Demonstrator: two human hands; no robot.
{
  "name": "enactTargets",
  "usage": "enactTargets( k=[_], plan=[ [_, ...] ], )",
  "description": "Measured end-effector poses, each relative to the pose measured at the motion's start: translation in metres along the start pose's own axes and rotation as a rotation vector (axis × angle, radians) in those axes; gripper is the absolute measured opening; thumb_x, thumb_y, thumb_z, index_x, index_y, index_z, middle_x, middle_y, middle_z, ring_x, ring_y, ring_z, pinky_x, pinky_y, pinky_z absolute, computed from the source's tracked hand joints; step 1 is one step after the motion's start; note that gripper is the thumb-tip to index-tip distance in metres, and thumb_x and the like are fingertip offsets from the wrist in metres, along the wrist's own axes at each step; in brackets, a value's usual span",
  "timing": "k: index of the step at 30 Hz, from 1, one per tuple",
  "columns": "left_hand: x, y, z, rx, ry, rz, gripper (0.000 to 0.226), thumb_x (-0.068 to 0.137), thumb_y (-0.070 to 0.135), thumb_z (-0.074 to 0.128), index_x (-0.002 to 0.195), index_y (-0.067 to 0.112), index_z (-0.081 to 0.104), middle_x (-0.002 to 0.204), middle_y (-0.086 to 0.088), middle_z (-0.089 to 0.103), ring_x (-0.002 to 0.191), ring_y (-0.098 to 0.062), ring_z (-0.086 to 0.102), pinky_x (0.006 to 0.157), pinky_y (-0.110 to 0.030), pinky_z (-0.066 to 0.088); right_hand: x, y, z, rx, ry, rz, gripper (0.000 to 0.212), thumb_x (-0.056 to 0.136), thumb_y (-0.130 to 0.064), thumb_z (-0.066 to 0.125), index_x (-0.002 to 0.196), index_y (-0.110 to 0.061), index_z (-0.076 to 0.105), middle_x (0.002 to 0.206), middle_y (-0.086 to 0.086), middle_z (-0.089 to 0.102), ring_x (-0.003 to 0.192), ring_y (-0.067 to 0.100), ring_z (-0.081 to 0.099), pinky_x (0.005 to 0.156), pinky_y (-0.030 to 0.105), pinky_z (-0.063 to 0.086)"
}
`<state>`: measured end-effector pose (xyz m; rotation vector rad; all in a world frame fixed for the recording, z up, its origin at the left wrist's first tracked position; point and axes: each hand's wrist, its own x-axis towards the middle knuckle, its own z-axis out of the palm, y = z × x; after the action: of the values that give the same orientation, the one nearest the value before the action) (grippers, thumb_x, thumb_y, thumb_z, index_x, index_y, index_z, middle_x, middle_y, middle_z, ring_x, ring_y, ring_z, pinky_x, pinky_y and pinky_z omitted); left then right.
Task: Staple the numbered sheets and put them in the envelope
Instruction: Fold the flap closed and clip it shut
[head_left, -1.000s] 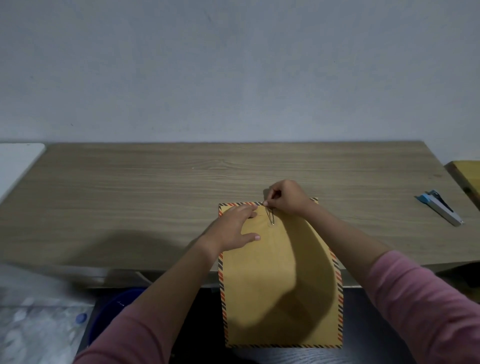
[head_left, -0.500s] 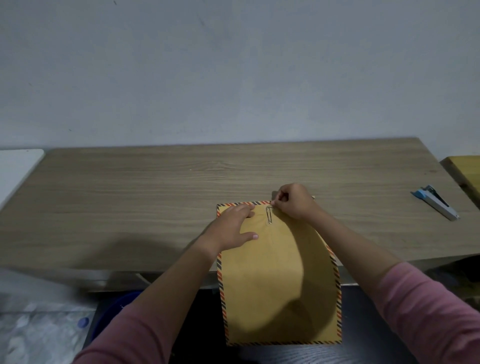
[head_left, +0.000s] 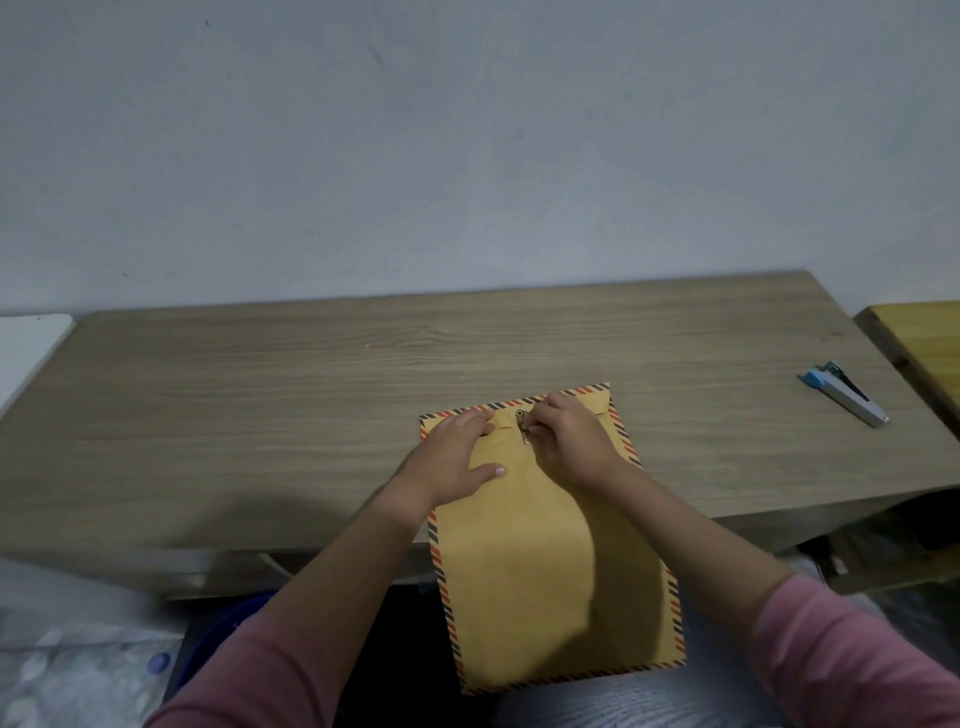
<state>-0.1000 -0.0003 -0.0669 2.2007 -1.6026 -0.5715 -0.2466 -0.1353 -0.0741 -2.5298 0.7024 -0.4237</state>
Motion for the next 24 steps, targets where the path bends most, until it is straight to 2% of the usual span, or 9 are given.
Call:
enactTargets(
  k=[5, 9, 12, 15, 17, 24],
  plan=[
    [-0.001, 0.001, -0.001, 0.012, -0.004, 0.013, 0.07, 0.084, 0.041, 0.067, 0.143, 0.016, 0.038, 0.151, 0.002, 0.037, 0.14, -0.018, 0.029, 0.114, -0.035, 0.028, -0.006, 0.002, 0.001, 0.116, 0.006, 0.074, 0.019, 0.086, -0.018, 0.049, 0.084, -0.019, 0.068, 0.086, 0.003, 0.06, 0.087, 0.026, 0.053, 0.078, 0.043, 0.046],
    [-0.003, 0.001, -0.001, 0.023, 0.001, 0.007, 0.068, 0.086, 0.042, 0.064, 0.144, 0.017, 0.037, 0.153, 0.004, 0.034, 0.141, -0.017, 0.028, 0.115, -0.036, 0.028, -0.013, 0.001, -0.004, 0.174, 0.021, 0.076, 0.011, 0.087, -0.018, 0.058, 0.093, -0.015, 0.066, 0.092, 0.0, 0.059, 0.091, 0.017, 0.052, 0.081, 0.033, 0.045],
    [-0.006, -0.003, -0.001, 0.103, -0.001, 0.016, 0.07, 0.088, 0.049, 0.058, 0.146, 0.019, 0.033, 0.158, 0.008, 0.021, 0.146, -0.015, 0.019, 0.118, -0.037, 0.021, -0.025, 0.002, -0.009, 0.141, -0.04, 0.018, 0.032, 0.082, -0.034, 0.063, 0.109, -0.017, 0.06, 0.108, -0.002, 0.059, 0.103, 0.014, 0.05, 0.09, 0.029, 0.043],
    [-0.01, -0.009, -0.003, 0.172, -0.069, -0.024, 0.09, 0.081, 0.066, 0.054, 0.152, 0.026, 0.017, 0.161, 0.012, 0.002, 0.149, -0.013, 0.001, 0.119, -0.045, 0.007, -0.035, 0.008, -0.006, -0.003, -0.06, -0.02, 0.054, 0.078, -0.052, 0.057, 0.124, -0.023, 0.053, 0.133, -0.003, 0.052, 0.125, 0.017, 0.042, 0.106, 0.043, 0.033],
    [-0.009, -0.014, -0.004, 0.221, -0.091, -0.046, 0.096, 0.077, 0.073, 0.051, 0.152, 0.029, 0.01, 0.161, 0.01, -0.006, 0.149, -0.014, -0.005, 0.118, -0.047, 0.003, -0.038, 0.009, -0.006, -0.038, -0.077, -0.002, 0.06, 0.079, -0.058, 0.052, 0.13, -0.025, 0.049, 0.143, -0.004, 0.044, 0.133, 0.016, 0.035, 0.11, 0.052, 0.026],
    [-0.003, -0.018, -0.01, 0.275, -0.078, -0.121, 0.091, 0.081, 0.073, 0.045, 0.152, 0.032, 0.005, 0.161, 0.002, -0.01, 0.149, -0.02, -0.007, 0.119, -0.046, 0.003, -0.029, 0.007, -0.008, -0.136, -0.158, 0.118, 0.073, 0.08, -0.068, 0.04, 0.141, -0.029, 0.033, 0.156, -0.001, 0.019, 0.145, 0.021, 0.011, 0.116, 0.056, 0.006]
  ],
)
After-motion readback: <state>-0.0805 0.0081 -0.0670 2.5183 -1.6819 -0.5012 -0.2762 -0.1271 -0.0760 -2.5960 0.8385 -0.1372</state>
